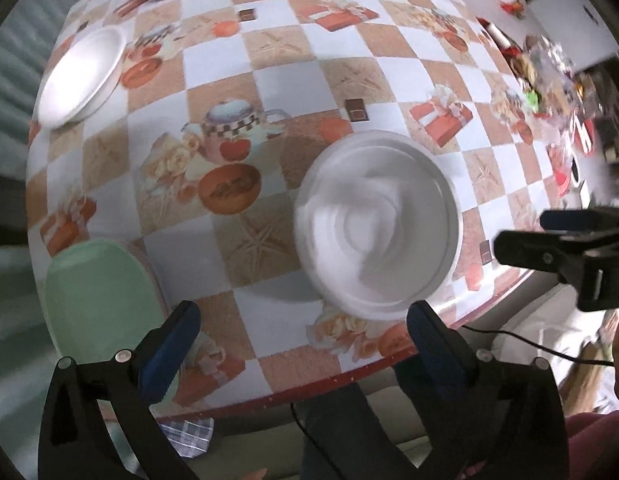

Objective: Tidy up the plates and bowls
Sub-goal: 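Open both grippers and lift them off the white plates, then move both grippers to a third white plate beside the tomato bowl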

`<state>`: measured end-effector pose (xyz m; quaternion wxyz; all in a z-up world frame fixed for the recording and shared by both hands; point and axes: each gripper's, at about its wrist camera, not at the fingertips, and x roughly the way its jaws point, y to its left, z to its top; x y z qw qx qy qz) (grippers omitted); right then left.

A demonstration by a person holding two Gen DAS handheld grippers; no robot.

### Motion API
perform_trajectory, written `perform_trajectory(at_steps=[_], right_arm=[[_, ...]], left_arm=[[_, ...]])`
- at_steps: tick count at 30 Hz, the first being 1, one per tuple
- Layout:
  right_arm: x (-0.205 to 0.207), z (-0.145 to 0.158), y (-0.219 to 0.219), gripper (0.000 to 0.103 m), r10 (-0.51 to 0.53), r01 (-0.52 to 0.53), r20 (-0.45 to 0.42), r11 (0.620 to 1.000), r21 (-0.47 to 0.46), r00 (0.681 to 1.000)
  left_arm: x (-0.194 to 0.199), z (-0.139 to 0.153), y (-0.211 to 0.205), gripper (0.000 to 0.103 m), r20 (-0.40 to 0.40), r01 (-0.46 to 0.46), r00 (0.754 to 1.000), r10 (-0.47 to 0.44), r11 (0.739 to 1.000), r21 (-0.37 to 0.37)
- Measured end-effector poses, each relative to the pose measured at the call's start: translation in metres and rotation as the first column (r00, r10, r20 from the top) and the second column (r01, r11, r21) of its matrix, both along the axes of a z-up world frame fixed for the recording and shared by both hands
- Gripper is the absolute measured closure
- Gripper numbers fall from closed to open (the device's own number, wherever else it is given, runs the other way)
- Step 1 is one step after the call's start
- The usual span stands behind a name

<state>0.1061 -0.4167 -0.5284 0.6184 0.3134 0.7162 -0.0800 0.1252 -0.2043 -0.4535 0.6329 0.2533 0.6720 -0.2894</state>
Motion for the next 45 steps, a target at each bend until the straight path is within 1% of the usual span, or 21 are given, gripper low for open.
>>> perform_trajectory(at_steps=[4, 6, 8, 12, 13, 20, 24, 26, 31, 35, 39, 45], right_arm=[[-0.001, 0.009, 0.004, 0.000, 0.005, -0.005, -0.014, 1.000, 0.013, 1.000], [0.002, 0.014, 0.009, 0.000, 0.018, -0.018, -0.016, 1.000, 0.018, 1.000], [0.009, 0.020, 0.015, 0.000, 0.041, -0.041, -0.010, 0.999, 0.019, 0.999], [0.026, 0.034, 0.027, 0.000, 0.091, -0.091, 0.005, 0.996, 0.021, 0.996], [0.033, 0.039, 0.031, 0.000, 0.106, -0.107, 0.014, 0.994, 0.021, 0.994], [0.071, 0.050, 0.058, 0.000, 0.175, -0.176, 0.041, 0.984, 0.019, 0.984], [0.092, 0.055, 0.074, 0.000, 0.208, -0.210, 0.053, 0.978, 0.023, 0.977], [0.107, 0.058, 0.082, 0.000, 0.220, -0.222, 0.064, 0.975, 0.023, 0.973], [0.141, 0.068, 0.097, 0.000, 0.228, -0.233, 0.099, 0.972, 0.035, 0.969], [0.165, 0.076, 0.104, 0.000, 0.239, -0.243, 0.125, 0.970, 0.015, 0.963], [0.188, 0.081, 0.103, 0.000, 0.227, -0.231, 0.143, 0.973, 0.013, 0.963], [0.219, 0.080, 0.097, 0.000, 0.206, -0.208, 0.154, 0.978, 0.000, 0.966]], left_arm=[[0.011, 0.004, 0.013, 0.000, -0.033, -0.085, 0.996, 0.084, 0.996, -0.021], [0.016, 0.007, 0.017, 0.000, -0.033, -0.114, 0.993, 0.113, 0.993, -0.025], [0.021, 0.010, 0.020, 0.000, -0.028, -0.143, 0.989, 0.142, 0.989, -0.028], [0.034, 0.016, 0.032, 0.000, -0.069, -0.204, 0.977, 0.200, 0.978, -0.052], [0.036, 0.018, 0.034, 0.000, -0.068, -0.213, 0.976, 0.209, 0.976, -0.054], [0.060, 0.035, 0.055, 0.000, -0.019, -0.280, 0.960, 0.280, 0.959, -0.049], [0.076, 0.045, 0.068, 0.000, 0.042, -0.322, 0.946, 0.323, 0.946, -0.035], [0.083, 0.048, 0.071, 0.000, 0.056, -0.338, 0.939, 0.340, 0.940, -0.032], [0.104, 0.058, 0.080, 0.000, 0.090, -0.381, 0.920, 0.382, 0.924, -0.037], [0.119, 0.062, 0.082, 0.000, 0.103, -0.399, 0.910, 0.401, 0.916, -0.045], [0.133, 0.064, 0.083, 0.000, 0.116, -0.415, 0.901, 0.418, 0.908, -0.048], [0.161, 0.065, 0.092, 0.000, 0.123, -0.469, 0.873, 0.473, 0.881, -0.056]])
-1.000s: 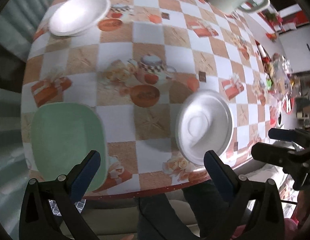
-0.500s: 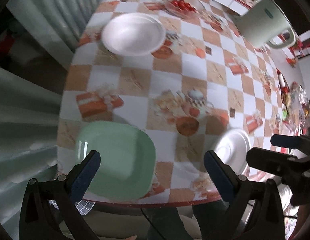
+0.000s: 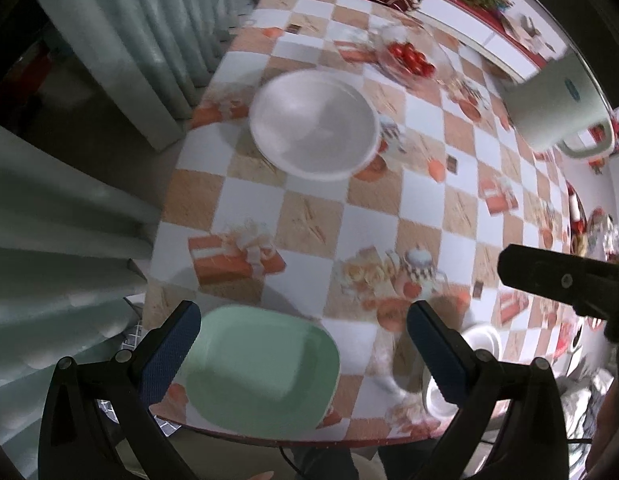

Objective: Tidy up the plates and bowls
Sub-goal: 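Move both grippers to a third white plate beside the tomato bowl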

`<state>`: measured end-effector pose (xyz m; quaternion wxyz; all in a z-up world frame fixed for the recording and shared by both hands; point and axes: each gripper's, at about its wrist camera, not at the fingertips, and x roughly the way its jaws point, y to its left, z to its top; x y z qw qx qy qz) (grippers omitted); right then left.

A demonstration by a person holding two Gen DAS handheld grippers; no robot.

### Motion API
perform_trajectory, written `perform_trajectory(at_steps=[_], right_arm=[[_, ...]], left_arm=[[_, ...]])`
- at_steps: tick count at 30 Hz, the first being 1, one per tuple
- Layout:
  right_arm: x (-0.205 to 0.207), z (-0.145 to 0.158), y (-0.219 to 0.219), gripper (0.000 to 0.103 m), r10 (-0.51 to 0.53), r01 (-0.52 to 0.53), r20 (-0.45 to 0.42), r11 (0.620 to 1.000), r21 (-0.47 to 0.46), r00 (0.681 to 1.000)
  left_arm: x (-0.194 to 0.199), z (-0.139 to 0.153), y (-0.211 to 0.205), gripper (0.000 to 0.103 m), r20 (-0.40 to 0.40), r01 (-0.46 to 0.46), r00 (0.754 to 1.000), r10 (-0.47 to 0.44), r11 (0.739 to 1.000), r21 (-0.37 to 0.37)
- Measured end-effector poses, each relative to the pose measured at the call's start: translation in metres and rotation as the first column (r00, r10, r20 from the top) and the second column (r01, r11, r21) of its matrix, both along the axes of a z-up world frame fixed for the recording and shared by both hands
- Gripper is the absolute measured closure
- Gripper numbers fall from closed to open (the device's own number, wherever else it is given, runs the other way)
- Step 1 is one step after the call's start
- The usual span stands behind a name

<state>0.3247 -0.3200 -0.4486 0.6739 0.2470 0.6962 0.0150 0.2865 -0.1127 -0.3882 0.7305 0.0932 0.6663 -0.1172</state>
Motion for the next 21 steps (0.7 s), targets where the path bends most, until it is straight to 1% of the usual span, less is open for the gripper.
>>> perform_trajectory(at_steps=[3, 9, 14, 20, 21], right_arm=[[0.012, -0.005, -0.003, 0.000, -0.009, 0.009, -0.002, 1.000, -0.007, 1.000], [0.034, -0.026, -0.006, 0.000, -0.038, 0.038, -0.025, 0.999, -0.003, 0.999], [0.054, -0.042, -0.001, 0.000, -0.044, 0.044, -0.015, 0.999, -0.003, 0.999], [0.080, -0.059, 0.004, 0.000, -0.056, 0.056, 0.016, 0.998, -0.016, 0.998], [0.084, -0.062, 0.004, 0.000, -0.064, 0.065, 0.021, 0.998, -0.017, 0.998]], left_arm=[[0.017, -0.002, 0.006, 0.000, 0.004, -0.037, 0.999, 0.037, 0.999, 0.010], [0.050, -0.014, 0.016, 0.000, -0.002, -0.105, 0.994, 0.105, 0.994, 0.019], [0.071, -0.025, 0.015, 0.000, 0.012, -0.126, 0.992, 0.126, 0.991, 0.041], [0.097, -0.042, 0.014, 0.000, 0.036, -0.145, 0.989, 0.143, 0.986, 0.082], [0.102, -0.045, 0.014, 0.000, 0.049, -0.152, 0.988, 0.148, 0.983, 0.099]])
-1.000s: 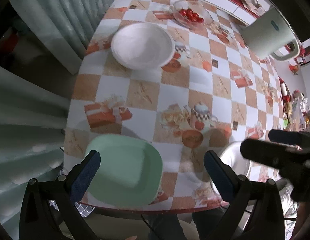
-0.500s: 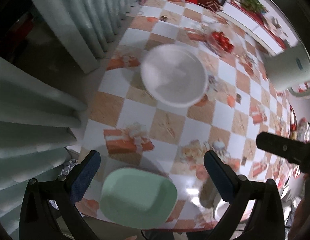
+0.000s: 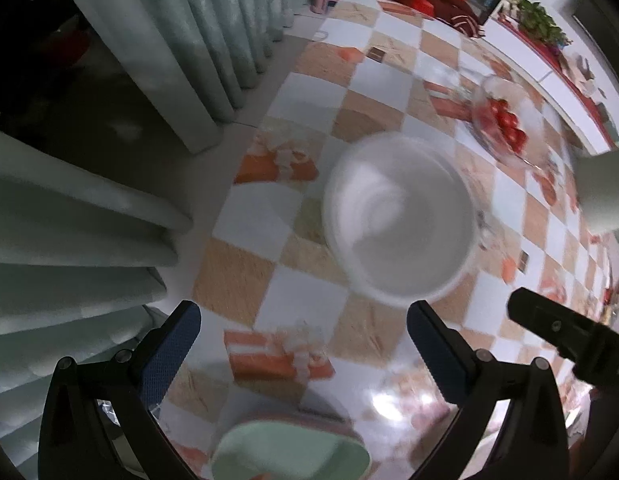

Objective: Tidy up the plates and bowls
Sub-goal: 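Move both grippers to a third white plate beside the tomato bowl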

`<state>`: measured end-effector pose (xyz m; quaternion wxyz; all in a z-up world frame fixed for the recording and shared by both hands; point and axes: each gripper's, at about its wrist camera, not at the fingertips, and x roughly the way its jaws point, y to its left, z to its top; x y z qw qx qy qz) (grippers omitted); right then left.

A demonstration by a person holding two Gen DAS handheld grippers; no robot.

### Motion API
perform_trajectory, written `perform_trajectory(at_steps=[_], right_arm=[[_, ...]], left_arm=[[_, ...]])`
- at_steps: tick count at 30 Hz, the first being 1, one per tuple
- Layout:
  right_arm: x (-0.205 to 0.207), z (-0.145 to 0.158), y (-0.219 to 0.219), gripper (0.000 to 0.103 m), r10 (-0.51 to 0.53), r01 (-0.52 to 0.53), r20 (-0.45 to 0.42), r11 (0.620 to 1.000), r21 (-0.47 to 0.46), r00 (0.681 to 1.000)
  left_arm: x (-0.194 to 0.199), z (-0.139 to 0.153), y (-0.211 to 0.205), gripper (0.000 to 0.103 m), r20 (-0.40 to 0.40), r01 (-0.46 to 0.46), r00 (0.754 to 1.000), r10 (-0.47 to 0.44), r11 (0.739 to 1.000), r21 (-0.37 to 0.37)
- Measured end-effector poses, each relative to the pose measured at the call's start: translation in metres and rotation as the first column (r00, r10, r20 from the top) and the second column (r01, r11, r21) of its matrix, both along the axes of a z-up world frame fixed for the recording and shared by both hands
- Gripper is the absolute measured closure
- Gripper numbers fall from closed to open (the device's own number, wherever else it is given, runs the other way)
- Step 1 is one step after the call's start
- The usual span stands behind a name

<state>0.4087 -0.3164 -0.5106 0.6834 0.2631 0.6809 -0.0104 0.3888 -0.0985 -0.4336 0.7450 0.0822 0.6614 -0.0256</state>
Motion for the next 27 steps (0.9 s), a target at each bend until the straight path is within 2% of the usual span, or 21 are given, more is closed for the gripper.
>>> perform_trajectory(at_steps=[8, 18, 24, 25, 26, 27], right_arm=[[0.030, -0.028, 0.002, 0.000, -0.013, 0.014, 0.015, 1.000, -0.015, 1.000], [0.048, -0.059, 0.009, 0.000, -0.001, 0.001, 0.016, 1.000, -0.002, 1.000], [0.055, -0.068, 0.016, 0.000, 0.013, -0.013, 0.024, 1.000, -0.001, 1.000], [0.055, -0.069, 0.018, 0.007, 0.025, -0.025, 0.033, 1.000, -0.003, 0.999], [0.056, -0.069, 0.021, 0.014, 0.039, -0.039, 0.039, 0.999, -0.007, 0.998], [0.057, -0.069, 0.023, 0.030, 0.050, -0.049, 0.037, 0.999, -0.009, 0.998]], left_arm=[[0.027, -0.016, -0.005, 0.000, 0.043, 0.009, 0.999, -0.011, 0.999, 0.045], [0.050, -0.051, -0.008, 0.002, 0.010, 0.044, 0.999, -0.044, 0.999, 0.033], [0.054, -0.065, -0.019, 0.012, -0.009, 0.110, 0.994, -0.109, 0.993, 0.033], [0.054, -0.067, -0.020, 0.016, -0.014, 0.117, 0.993, -0.117, 0.993, 0.032], [0.055, -0.070, -0.020, 0.026, -0.018, 0.121, 0.992, -0.121, 0.992, 0.031], [0.055, -0.073, -0.021, 0.032, -0.030, 0.124, 0.992, -0.123, 0.992, 0.027]])
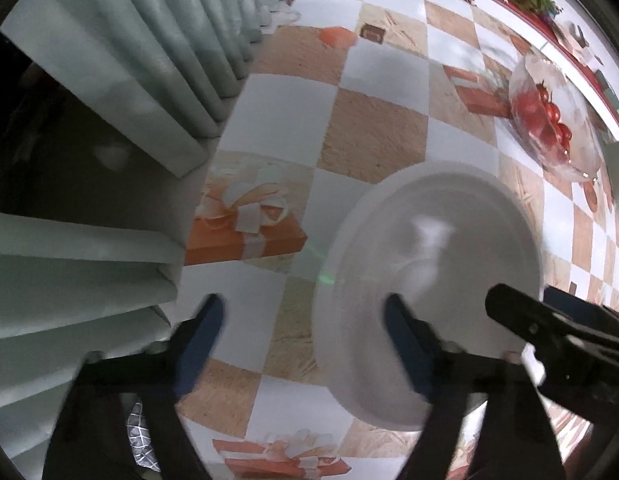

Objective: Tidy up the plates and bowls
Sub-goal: 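Move both grippers to a third white plate beside the tomato bowl, then close both grippers on the third white plate rim, then carry the third white plate with both grippers toward the white plate stack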

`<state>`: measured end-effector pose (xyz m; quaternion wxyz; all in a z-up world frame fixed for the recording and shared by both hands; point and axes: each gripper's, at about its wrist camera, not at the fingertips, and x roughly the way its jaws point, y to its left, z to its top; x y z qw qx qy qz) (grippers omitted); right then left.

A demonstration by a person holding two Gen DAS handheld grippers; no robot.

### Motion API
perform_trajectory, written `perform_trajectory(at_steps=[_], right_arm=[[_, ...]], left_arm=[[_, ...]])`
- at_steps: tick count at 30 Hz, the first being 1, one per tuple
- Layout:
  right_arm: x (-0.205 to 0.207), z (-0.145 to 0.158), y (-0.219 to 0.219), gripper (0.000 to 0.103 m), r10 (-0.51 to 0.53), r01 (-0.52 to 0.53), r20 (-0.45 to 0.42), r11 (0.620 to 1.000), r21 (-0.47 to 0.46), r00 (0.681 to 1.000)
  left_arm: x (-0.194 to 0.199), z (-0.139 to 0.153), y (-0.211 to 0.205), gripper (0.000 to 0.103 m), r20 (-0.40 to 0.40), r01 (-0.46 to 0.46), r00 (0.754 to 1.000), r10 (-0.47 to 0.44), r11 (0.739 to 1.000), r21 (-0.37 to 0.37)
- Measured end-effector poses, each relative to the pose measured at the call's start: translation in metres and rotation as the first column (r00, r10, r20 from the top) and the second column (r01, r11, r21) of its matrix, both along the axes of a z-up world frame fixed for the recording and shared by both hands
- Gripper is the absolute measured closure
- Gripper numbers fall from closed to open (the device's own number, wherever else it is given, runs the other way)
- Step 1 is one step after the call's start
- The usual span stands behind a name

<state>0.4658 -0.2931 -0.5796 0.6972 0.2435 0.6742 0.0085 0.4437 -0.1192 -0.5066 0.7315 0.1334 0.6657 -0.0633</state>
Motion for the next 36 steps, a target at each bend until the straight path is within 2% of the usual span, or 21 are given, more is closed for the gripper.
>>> perform_trajectory(at_steps=[1, 3, 6, 8, 9, 10, 14, 23, 30, 36], right_arm=[[0.002, -0.002, 0.002, 0.039, 0.008, -0.008, -0.007, 1.000, -0.001, 1.000], [0.003, -0.005, 0.005, 0.042, 0.023, -0.023, -0.018, 1.000, 0.002, 1.000], [0.006, -0.004, 0.008, 0.055, 0.035, -0.035, -0.009, 0.999, -0.001, 0.999], [0.007, -0.005, 0.011, 0.069, 0.049, -0.049, -0.008, 0.999, 0.021, 0.999], [0.007, -0.007, 0.013, 0.079, 0.050, -0.049, -0.019, 0.998, 0.043, 0.999], [0.007, -0.008, 0.009, 0.083, 0.047, -0.045, -0.024, 0.998, 0.050, 0.999], [0.001, -0.010, 0.014, 0.083, 0.055, -0.053, -0.035, 0.997, 0.063, 0.998], [-0.044, -0.016, 0.000, 0.083, 0.032, -0.024, -0.084, 0.995, 0.094, 0.996], [-0.093, -0.024, -0.019, 0.083, 0.004, 0.011, -0.134, 0.993, 0.117, 0.991], [-0.128, -0.032, -0.028, 0.083, -0.012, 0.038, -0.182, 0.990, 0.139, 0.983]], left_arm=[[0.001, -0.003, 0.000, 0.040, -0.012, -0.003, 1.000, 0.003, 1.000, -0.005], [0.001, -0.005, 0.002, 0.045, -0.016, -0.013, 1.000, 0.013, 1.000, -0.022], [0.001, -0.002, -0.002, 0.058, -0.009, 0.014, 1.000, -0.015, 0.999, -0.048], [-0.003, -0.003, -0.005, 0.072, -0.014, 0.033, 0.999, -0.033, 0.998, -0.060], [-0.005, -0.003, -0.008, 0.076, -0.018, 0.043, 0.999, -0.045, 0.997, -0.070], [-0.006, -0.002, -0.010, 0.076, -0.022, 0.047, 0.999, -0.048, 0.997, -0.069], [-0.019, -0.001, -0.017, 0.076, -0.043, 0.071, 0.996, -0.074, 0.995, -0.072], [-0.066, -0.002, -0.043, 0.076, -0.067, 0.154, 0.985, -0.160, 0.984, -0.095], [-0.126, -0.003, -0.065, 0.076, -0.108, 0.224, 0.966, -0.234, 0.970, -0.098], [-0.172, -0.003, -0.075, 0.076, -0.137, 0.247, 0.956, -0.260, 0.963, -0.104]])
